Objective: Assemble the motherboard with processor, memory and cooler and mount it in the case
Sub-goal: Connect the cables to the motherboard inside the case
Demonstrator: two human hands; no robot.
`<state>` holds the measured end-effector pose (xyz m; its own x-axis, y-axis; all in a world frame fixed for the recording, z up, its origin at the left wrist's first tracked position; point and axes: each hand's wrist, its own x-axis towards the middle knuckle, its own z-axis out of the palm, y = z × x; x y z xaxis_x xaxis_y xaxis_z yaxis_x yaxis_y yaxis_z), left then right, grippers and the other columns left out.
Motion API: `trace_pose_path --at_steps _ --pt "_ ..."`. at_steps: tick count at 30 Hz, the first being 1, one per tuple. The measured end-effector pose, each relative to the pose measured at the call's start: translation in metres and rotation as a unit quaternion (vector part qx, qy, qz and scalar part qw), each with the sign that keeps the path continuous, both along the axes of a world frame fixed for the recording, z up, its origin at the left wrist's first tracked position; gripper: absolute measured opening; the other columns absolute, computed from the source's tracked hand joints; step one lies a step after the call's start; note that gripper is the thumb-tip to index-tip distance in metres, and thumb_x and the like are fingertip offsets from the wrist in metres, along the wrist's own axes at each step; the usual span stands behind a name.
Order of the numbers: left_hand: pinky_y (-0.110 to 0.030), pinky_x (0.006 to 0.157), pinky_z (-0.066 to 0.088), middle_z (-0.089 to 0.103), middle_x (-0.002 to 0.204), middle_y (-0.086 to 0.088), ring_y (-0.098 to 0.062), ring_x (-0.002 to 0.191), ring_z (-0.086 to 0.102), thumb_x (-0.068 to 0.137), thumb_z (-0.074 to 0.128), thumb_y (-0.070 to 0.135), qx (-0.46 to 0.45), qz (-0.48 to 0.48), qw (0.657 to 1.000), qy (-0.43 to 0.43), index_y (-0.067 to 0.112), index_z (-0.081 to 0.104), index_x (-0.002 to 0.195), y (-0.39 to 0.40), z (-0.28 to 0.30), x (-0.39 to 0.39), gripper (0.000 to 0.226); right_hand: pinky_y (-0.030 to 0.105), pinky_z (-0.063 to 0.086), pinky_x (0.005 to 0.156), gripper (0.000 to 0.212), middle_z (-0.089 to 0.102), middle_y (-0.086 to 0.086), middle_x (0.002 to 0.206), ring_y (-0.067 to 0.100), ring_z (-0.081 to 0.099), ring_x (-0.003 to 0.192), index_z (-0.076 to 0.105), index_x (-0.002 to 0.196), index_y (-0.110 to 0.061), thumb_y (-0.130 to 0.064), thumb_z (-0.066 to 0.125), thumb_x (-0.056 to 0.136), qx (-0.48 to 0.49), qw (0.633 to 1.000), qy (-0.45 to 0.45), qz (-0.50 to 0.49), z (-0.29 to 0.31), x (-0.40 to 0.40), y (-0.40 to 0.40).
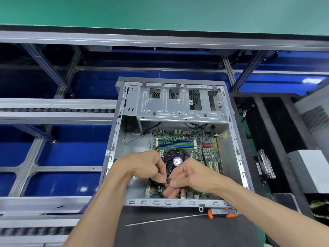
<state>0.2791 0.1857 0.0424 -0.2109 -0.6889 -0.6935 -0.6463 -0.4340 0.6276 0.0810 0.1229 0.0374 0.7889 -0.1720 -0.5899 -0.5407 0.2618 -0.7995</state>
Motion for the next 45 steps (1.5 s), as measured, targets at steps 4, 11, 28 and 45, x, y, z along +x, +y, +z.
trace_pose_path --at_steps 4,11,28,45 --pt "-0.005 0.053 0.035 0.067 0.077 0.018 0.012 0.058 0.052 0.086 0.075 0.020 0.000 -0.008 1.000 -0.005 0.030 0.074 0.076 0.000 0.001 0.000 0.014 0.037 0.052 0.071 0.023 0.077 0.013 0.092 0.029 0.075 0.087 0.068 0.097 0.009 -0.013 0.068 0.093 -0.033 0.999 -0.002 0.009 -0.002 0.001 0.001" --pt "-0.018 0.063 0.038 0.067 0.080 0.012 0.008 0.059 0.051 0.085 0.076 0.021 0.002 -0.007 1.000 -0.004 0.029 0.076 0.079 0.000 0.002 0.000 0.010 0.025 0.053 0.060 0.021 0.077 0.014 0.092 0.027 0.075 0.086 0.069 0.097 0.009 -0.012 0.068 0.093 -0.034 0.999 -0.018 0.007 -0.003 0.001 0.002" --pt "-0.024 0.061 0.040 0.060 0.058 0.017 -0.006 0.063 0.053 0.081 0.079 0.032 0.033 -0.015 0.997 -0.062 0.026 0.075 0.073 0.003 -0.011 -0.005 0.011 0.020 0.052 0.055 0.012 0.069 0.001 0.066 0.015 0.065 0.056 0.078 0.096 -0.016 -0.022 0.068 0.093 -0.366 0.912 0.007 0.186 -0.010 0.011 0.008" --pt "-0.016 0.055 0.040 0.063 0.058 0.020 0.001 0.060 0.053 0.070 0.085 0.029 0.016 -0.046 0.995 -0.089 0.031 0.080 0.094 0.004 -0.023 -0.014 0.024 0.038 0.054 0.068 0.021 0.071 0.016 0.092 0.036 0.061 0.078 0.075 0.109 -0.013 -0.020 0.060 0.095 -0.439 0.831 0.045 0.338 -0.013 0.025 0.010"
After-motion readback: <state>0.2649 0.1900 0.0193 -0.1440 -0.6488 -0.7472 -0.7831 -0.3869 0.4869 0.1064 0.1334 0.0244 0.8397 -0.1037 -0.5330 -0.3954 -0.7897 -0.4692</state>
